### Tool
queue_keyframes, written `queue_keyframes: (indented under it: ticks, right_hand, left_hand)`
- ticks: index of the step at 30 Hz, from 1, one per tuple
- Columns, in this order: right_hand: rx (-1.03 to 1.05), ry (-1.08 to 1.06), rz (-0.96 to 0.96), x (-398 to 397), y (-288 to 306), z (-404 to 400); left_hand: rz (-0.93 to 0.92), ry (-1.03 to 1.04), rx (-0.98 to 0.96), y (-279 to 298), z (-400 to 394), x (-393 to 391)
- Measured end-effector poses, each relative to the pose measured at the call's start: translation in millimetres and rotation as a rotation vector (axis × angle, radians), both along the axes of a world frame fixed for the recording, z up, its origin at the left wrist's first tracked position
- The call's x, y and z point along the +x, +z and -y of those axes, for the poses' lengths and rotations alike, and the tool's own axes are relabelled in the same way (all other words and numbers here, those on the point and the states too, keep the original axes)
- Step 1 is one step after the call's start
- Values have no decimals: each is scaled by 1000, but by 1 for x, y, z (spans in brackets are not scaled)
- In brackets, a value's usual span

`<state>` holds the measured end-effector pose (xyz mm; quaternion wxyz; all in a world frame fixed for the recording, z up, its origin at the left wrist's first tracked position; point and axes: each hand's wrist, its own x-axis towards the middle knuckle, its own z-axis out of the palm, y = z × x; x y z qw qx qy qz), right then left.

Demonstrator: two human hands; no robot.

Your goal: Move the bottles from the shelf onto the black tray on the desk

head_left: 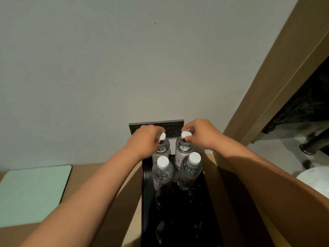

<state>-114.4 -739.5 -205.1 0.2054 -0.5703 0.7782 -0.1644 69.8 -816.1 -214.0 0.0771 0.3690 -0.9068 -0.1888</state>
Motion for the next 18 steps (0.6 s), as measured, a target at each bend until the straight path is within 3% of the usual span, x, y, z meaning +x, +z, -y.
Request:
queue_keyframes:
  ticks: [18]
  right_hand:
    - [55,-10,-2,21,19,-31]
  left_hand:
    - [-30,33,84,6,-17,13]
